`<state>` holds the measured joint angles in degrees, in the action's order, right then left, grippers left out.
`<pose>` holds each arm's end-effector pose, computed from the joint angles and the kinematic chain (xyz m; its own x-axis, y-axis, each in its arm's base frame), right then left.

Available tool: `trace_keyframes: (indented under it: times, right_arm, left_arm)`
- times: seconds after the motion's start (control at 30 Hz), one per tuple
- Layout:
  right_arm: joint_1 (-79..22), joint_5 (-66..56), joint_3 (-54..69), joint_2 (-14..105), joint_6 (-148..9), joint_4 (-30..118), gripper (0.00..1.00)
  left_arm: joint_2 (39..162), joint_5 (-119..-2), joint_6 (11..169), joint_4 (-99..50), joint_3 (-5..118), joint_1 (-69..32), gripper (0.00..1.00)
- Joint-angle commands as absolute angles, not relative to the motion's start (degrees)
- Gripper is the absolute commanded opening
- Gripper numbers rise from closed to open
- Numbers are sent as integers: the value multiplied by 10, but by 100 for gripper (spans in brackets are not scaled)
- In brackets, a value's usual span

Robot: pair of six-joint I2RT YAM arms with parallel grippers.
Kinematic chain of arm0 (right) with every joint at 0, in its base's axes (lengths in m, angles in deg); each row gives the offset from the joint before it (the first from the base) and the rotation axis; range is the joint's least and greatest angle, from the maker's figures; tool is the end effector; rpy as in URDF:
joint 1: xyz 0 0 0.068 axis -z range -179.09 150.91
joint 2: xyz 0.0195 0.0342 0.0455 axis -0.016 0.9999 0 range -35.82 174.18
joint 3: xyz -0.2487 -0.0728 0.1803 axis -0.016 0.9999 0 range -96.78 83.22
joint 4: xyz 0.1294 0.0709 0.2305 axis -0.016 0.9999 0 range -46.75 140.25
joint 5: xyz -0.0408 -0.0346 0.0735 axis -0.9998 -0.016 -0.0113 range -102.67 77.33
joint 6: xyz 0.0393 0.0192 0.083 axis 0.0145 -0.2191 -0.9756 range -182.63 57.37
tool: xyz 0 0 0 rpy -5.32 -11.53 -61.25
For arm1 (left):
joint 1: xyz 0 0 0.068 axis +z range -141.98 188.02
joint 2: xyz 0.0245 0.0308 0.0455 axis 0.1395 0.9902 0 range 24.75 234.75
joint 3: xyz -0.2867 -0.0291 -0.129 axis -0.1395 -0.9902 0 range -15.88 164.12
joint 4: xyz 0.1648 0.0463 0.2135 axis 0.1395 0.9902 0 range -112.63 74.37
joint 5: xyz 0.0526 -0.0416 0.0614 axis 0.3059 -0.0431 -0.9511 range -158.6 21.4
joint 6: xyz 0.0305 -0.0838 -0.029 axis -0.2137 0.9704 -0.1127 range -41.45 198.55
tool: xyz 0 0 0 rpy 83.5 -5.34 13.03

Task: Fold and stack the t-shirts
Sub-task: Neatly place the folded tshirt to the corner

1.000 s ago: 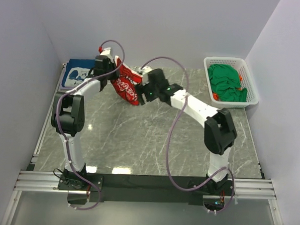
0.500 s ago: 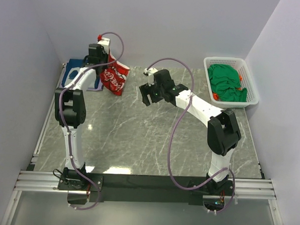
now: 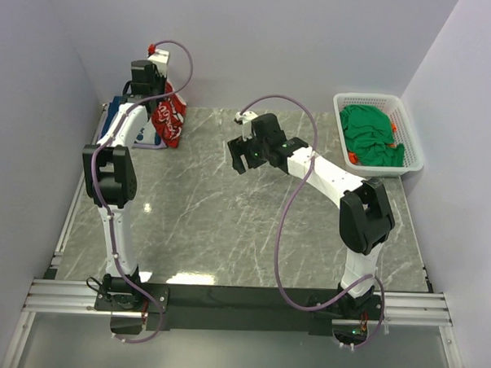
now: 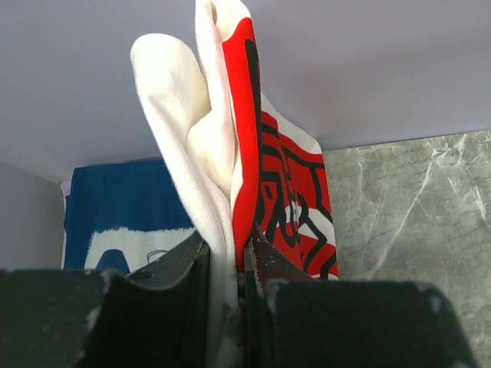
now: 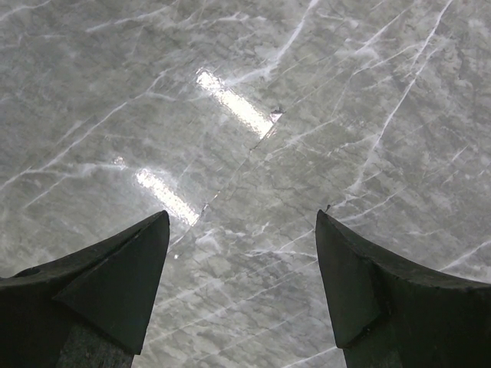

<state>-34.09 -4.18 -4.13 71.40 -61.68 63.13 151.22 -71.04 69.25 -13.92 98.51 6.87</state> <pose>0.3987 0.2944 0.2756 -0.5128 -0.3792 -0.7702 -0.6690 0.7388 0.0816 0.6161 -0.0086 0.3097 -0.3535 0.1685 -0.9201 0.0379 0.9854 0.1659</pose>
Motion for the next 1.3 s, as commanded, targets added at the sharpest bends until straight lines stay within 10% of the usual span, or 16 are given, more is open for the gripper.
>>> trace_keyframes:
  times: [0.0, 1.27]
  right_arm:
    - [-344, -36, -41, 703, -615, 628, 83]
    - [-344, -17, -65, 751, -621, 644, 82]
  left_arm:
    - [1486, -696, 676, -160, 1020, 70, 1]
    - [1569, -699, 639, -240, 1011, 166, 1]
